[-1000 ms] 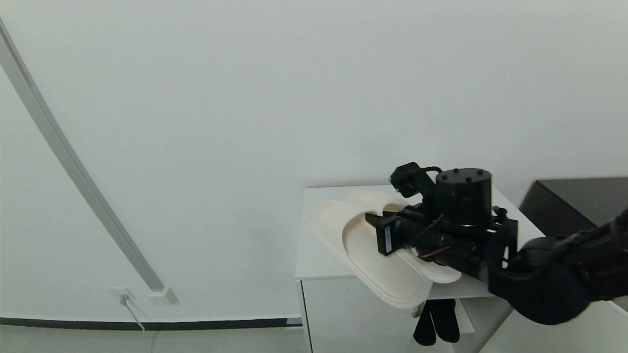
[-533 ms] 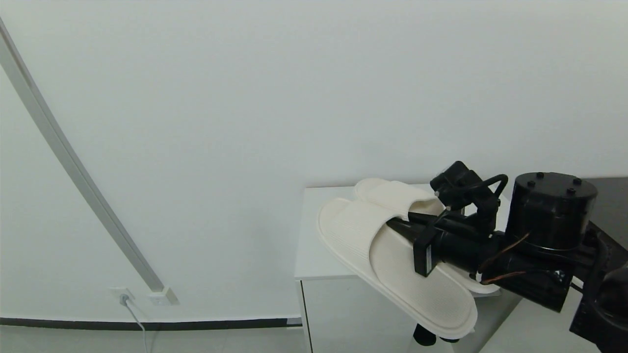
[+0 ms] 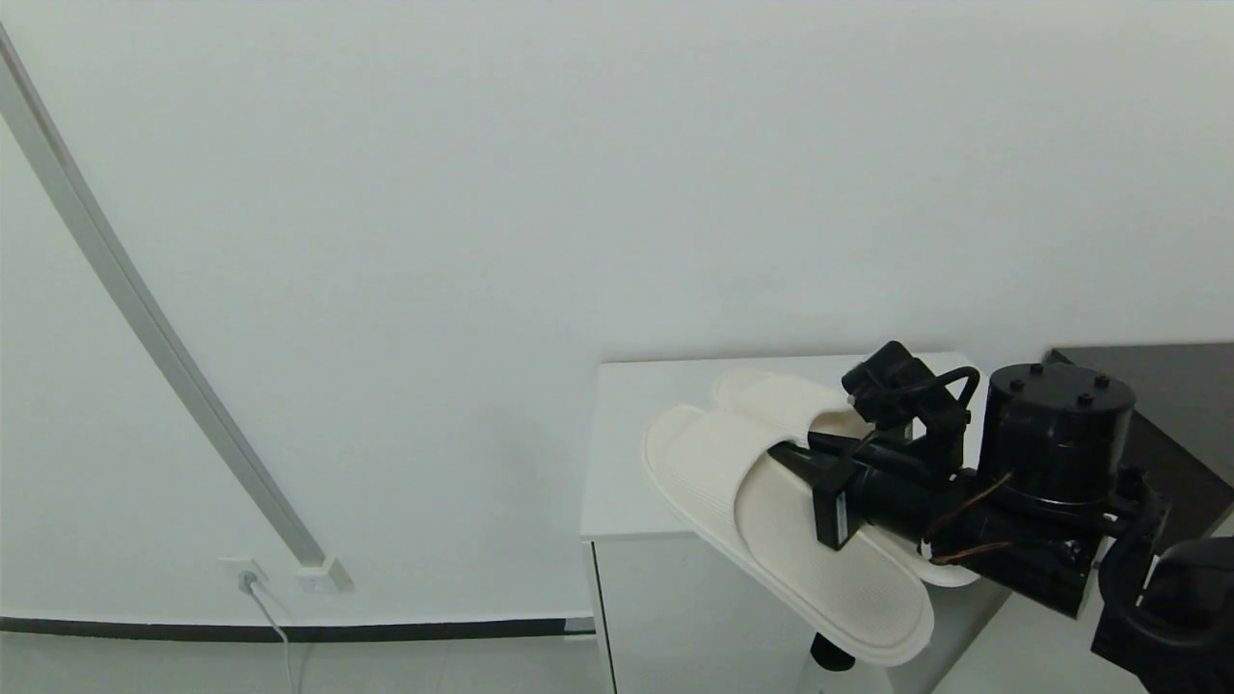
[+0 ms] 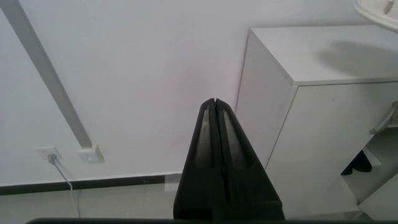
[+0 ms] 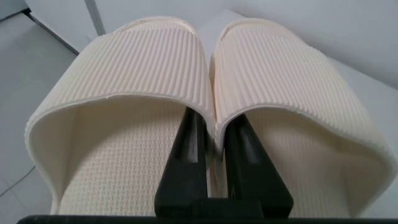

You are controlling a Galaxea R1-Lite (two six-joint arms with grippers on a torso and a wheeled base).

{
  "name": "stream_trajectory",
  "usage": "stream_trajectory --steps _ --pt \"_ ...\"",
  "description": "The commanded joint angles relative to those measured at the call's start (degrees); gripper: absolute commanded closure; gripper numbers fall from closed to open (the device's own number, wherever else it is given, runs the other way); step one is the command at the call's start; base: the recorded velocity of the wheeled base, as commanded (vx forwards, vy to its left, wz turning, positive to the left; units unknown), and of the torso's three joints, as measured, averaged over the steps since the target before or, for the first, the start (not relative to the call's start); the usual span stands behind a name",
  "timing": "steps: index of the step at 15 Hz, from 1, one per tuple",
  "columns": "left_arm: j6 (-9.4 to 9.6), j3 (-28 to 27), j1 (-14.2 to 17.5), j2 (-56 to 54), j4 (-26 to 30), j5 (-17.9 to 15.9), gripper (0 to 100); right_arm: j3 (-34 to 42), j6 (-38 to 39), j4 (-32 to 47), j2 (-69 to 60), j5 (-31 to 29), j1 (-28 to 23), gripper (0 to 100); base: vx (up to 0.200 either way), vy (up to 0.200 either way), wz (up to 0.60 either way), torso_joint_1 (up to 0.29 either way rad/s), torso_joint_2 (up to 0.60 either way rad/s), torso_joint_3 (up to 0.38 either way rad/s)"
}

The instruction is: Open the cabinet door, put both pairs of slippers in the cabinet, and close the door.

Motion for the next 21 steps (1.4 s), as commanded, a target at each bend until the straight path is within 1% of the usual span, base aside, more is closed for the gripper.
stream_trajectory --steps 1,3,15,21 --pt "-0.04 0.0 0.0 0.1 0.0 0.0 100 0.1 0.0 0.0 0.3 0.1 0.1 100 -0.200 0.000 0.00 -0.002 0.01 0.002" --pt "-0.04 -0.1 0.0 0.1 0.0 0.1 100 0.1 0.0 -0.1 0.2 0.1 0.1 100 -0.200 0.000 0.00 -0.017 0.00 0.005" --pt "-0.13 0.0 0.0 0.1 0.0 0.1 100 1.0 -0.1 -0.1 0.1 0.0 0.3 100 0.000 0.000 0.00 0.000 0.00 0.000" --pt "-0.13 -0.1 0.0 0.1 0.0 0.1 100 1.7 -0.2 -0.1 0.1 0.0 0.4 100 0.000 -0.200 0.00 0.002 0.00 0.003"
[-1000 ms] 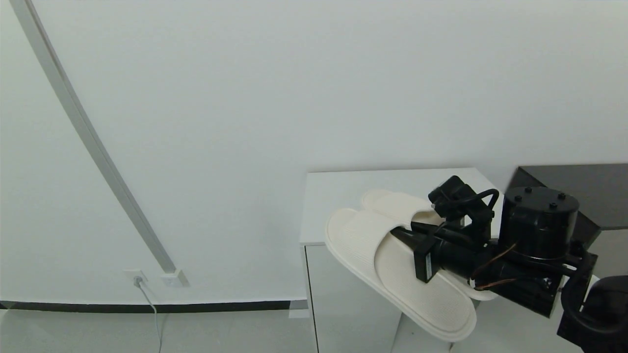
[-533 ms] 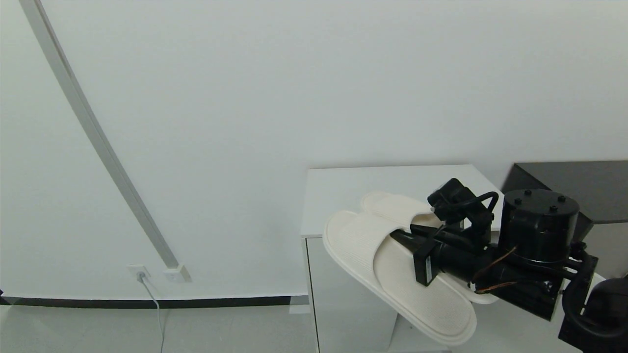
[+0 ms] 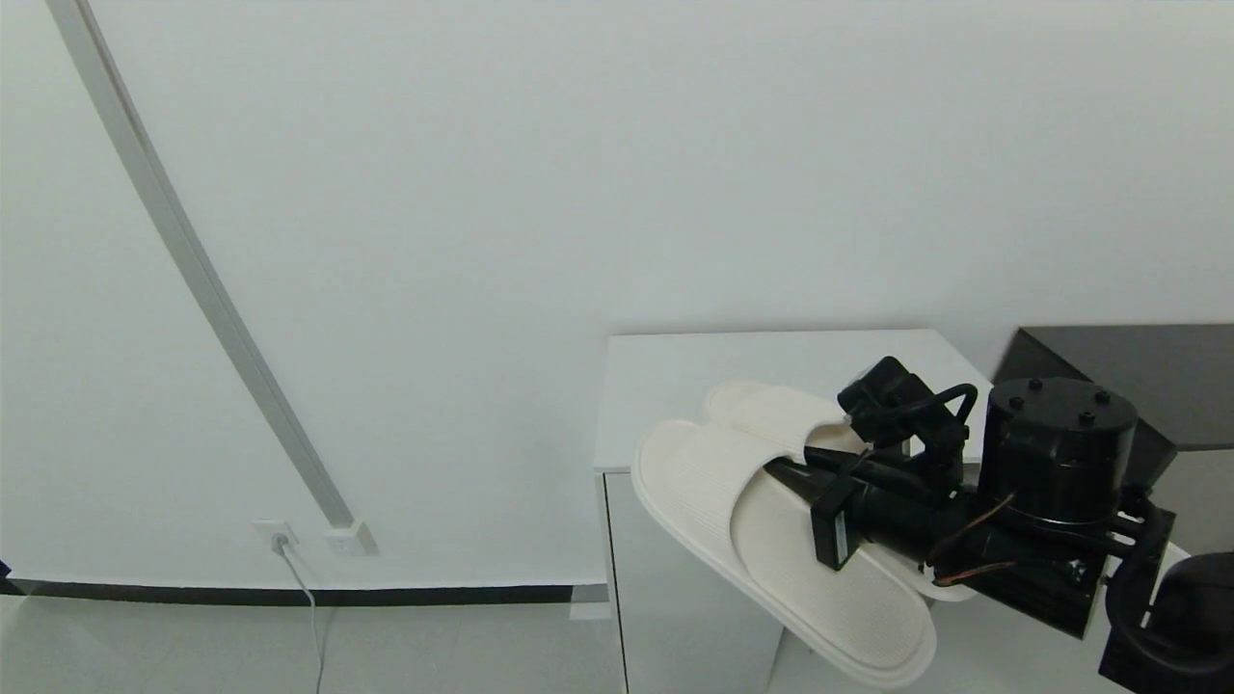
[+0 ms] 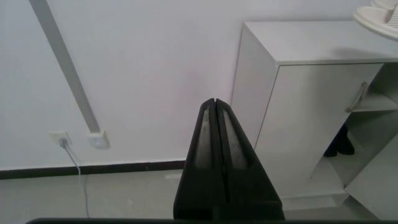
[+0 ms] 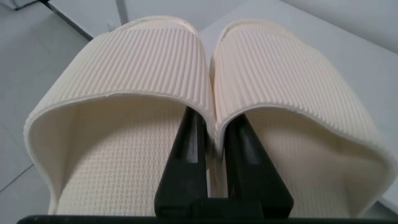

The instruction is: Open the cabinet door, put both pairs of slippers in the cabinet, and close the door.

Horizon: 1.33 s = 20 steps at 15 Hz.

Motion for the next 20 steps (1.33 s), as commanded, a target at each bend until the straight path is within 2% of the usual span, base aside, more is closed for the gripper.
stream_trajectory --steps 1,18,20 --pt "-0.02 0.0 0.0 0.1 0.0 0.0 100 0.1 0.0 0.2 0.1 -0.1 -0.1 100 0.000 -0.200 0.00 0.012 0.00 0.002" --pt "0.07 -0.1 0.0 0.1 0.0 -0.1 100 2.3 0.0 -1.2 0.1 0.4 -0.1 100 0.000 -0.200 0.00 0.002 0.00 0.001" --pt "0.07 -0.1 0.0 0.1 0.0 -0.1 100 2.4 0.0 -1.2 0.1 0.4 -0.1 100 0.000 0.000 0.00 0.000 0.00 0.000"
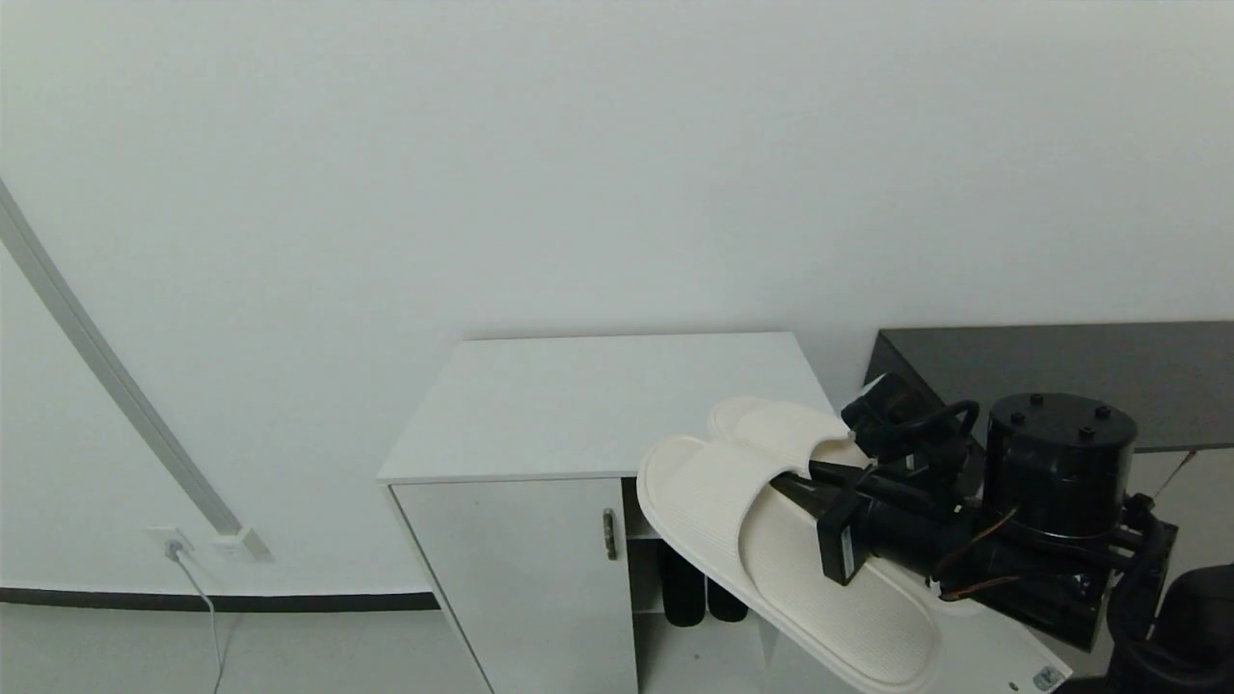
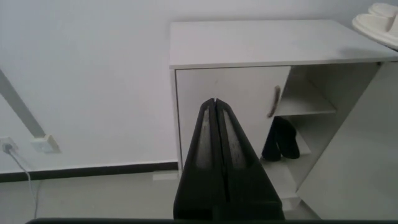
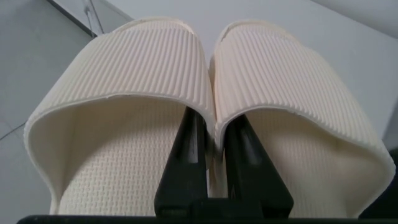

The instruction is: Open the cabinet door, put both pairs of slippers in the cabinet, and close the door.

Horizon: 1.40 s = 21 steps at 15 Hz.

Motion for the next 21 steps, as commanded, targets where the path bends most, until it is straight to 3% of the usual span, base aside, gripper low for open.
stream_trajectory --steps 1,4,9,15,18,21 --pt "-0.02 0.0 0.0 0.1 0.0 0.0 100 0.1 0.0 0.0 0.1 0.0 0.0 100 0.000 0.000 0.00 0.000 0.00 0.000" --pt "-0.02 -0.1 0.0 0.1 0.0 0.0 100 0.1 0.0 0.0 0.1 0.0 0.0 100 0.000 0.000 0.00 0.000 0.00 0.000" --pt "-0.02 -0.1 0.0 0.1 0.0 0.1 100 0.4 -0.1 0.0 0.2 0.0 0.6 100 -0.200 0.000 0.00 0.001 0.00 0.004" --pt "-0.11 -0.1 0.0 0.1 0.0 0.1 100 0.8 -0.1 0.0 0.2 -0.1 0.6 100 0.000 0.000 0.00 0.000 0.00 0.000" --pt "-0.11 0.0 0.0 0.1 0.0 0.1 100 0.9 -0.1 0.0 0.1 0.0 0.6 100 0.000 0.200 0.00 0.017 0.00 0.004" --pt "-0.20 0.0 0.0 0.1 0.0 0.1 100 1.2 -0.2 0.0 0.0 -0.1 0.7 100 0.000 0.000 0.00 0.000 0.00 0.000"
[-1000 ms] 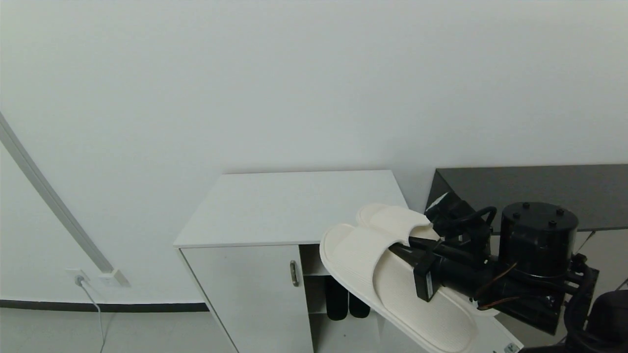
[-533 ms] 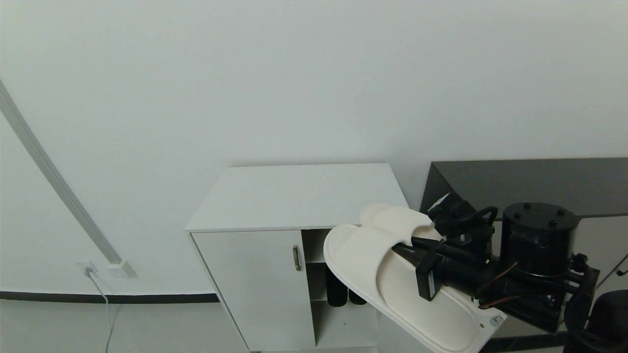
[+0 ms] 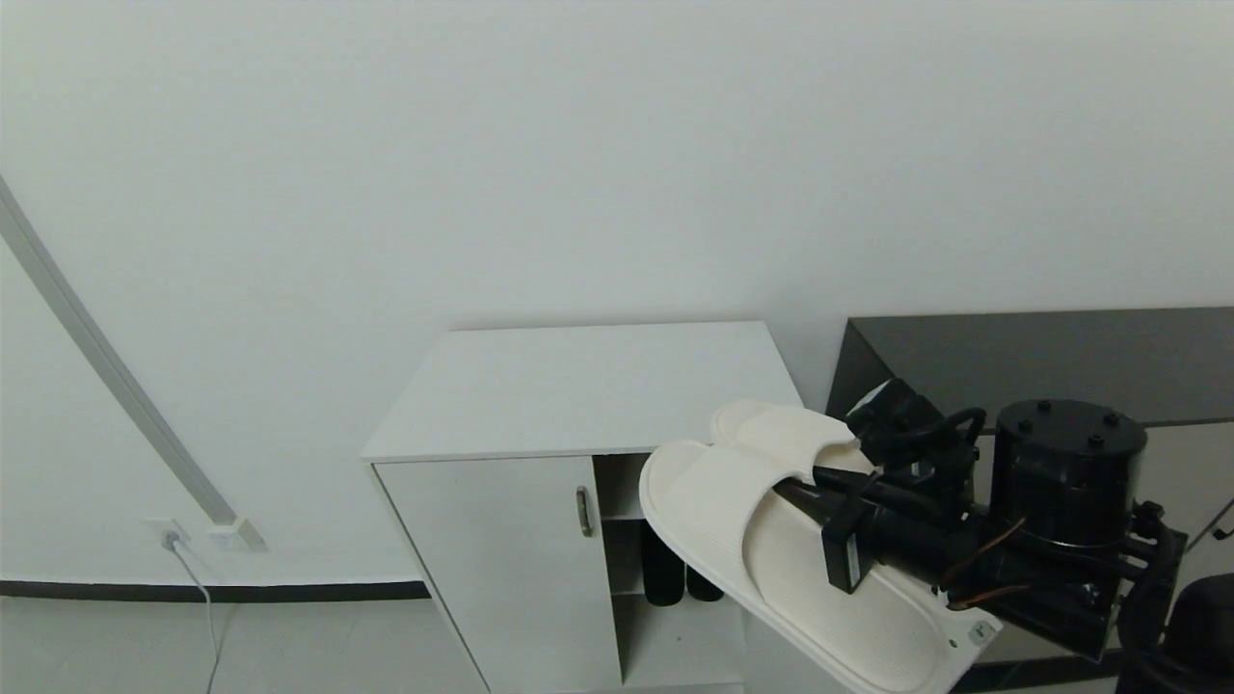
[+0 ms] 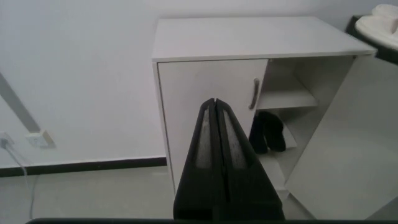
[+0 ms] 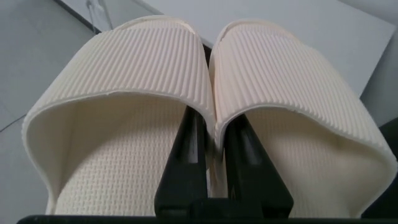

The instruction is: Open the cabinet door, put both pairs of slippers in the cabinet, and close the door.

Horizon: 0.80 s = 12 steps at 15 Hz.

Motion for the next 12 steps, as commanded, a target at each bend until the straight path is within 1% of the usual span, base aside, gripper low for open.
stream_trajectory --steps 1,8,12 --pt "0.03 0.0 -0.1 0.1 0.0 0.0 100 0.0 0.0 0.1 0.1 0.1 0.2 100 0.000 0.000 0.00 0.000 0.00 0.000" --pt "-0.06 0.0 -0.1 0.1 0.0 0.0 100 0.3 0.0 0.1 0.2 0.1 0.8 100 0.000 0.000 0.00 0.000 0.00 0.000" --pt "-0.06 0.0 -0.1 0.1 0.0 0.0 100 0.6 0.1 0.1 0.3 0.1 2.0 100 0.000 0.000 0.00 0.000 0.00 0.000"
